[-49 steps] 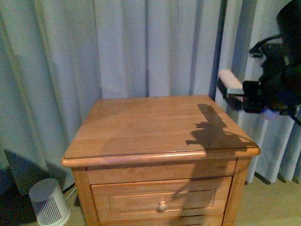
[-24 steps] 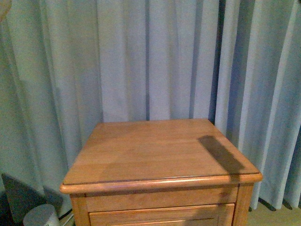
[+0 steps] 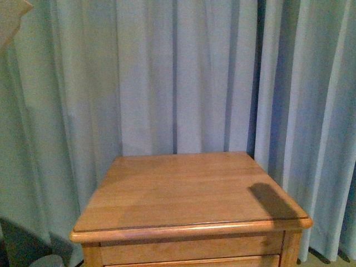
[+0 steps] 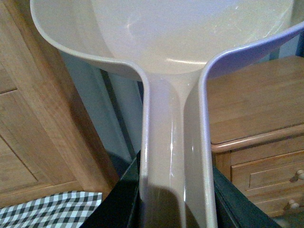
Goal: Clean up trash
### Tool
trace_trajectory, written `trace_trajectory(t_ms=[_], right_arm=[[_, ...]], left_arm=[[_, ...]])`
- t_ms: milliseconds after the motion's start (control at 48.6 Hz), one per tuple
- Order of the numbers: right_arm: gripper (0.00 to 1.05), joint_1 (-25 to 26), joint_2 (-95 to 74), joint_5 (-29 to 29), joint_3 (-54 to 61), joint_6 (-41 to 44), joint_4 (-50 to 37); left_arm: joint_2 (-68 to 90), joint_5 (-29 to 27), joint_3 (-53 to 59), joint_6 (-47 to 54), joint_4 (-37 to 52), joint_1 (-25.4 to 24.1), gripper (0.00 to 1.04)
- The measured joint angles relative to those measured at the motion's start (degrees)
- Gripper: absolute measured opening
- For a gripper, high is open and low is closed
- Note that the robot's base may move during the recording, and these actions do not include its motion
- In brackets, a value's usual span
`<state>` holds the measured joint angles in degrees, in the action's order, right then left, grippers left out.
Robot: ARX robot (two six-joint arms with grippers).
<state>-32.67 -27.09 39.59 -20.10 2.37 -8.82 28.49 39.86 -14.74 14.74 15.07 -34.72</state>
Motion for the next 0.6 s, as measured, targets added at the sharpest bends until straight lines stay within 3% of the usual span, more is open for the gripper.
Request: trace_trajectory(t_ms=[597], right_arm=[[0.21,0.28,1.07,0.35,0.15,-1.51,0.98]], left_arm=[[0.02,-0.5,0.02,-0.02,0.0,-0.07,0.27]])
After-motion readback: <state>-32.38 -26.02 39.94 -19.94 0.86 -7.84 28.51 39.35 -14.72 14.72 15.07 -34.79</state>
